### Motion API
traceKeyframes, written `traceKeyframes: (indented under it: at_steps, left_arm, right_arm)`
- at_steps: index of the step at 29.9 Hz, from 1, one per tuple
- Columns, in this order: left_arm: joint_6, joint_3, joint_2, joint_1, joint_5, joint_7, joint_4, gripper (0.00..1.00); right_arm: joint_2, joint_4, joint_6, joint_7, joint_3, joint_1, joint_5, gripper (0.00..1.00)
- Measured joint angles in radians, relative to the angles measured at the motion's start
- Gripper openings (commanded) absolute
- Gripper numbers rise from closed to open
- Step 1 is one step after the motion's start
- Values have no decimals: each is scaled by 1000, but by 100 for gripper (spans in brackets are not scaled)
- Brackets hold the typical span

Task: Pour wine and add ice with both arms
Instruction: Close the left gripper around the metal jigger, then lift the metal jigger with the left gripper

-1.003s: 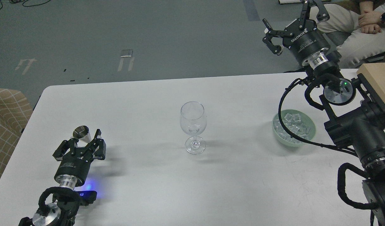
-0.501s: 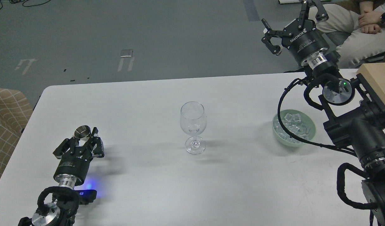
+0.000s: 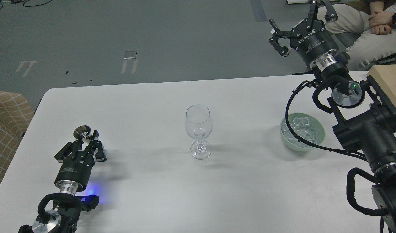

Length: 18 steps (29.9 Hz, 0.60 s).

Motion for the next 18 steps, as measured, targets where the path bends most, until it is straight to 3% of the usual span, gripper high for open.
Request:
traceKeyframes:
  at_steps: [18]
  left_arm:
    - [0, 3, 3, 3, 3, -8, -27, 11]
  right_arm:
    - [0, 0, 0, 0, 1, 2, 0, 100]
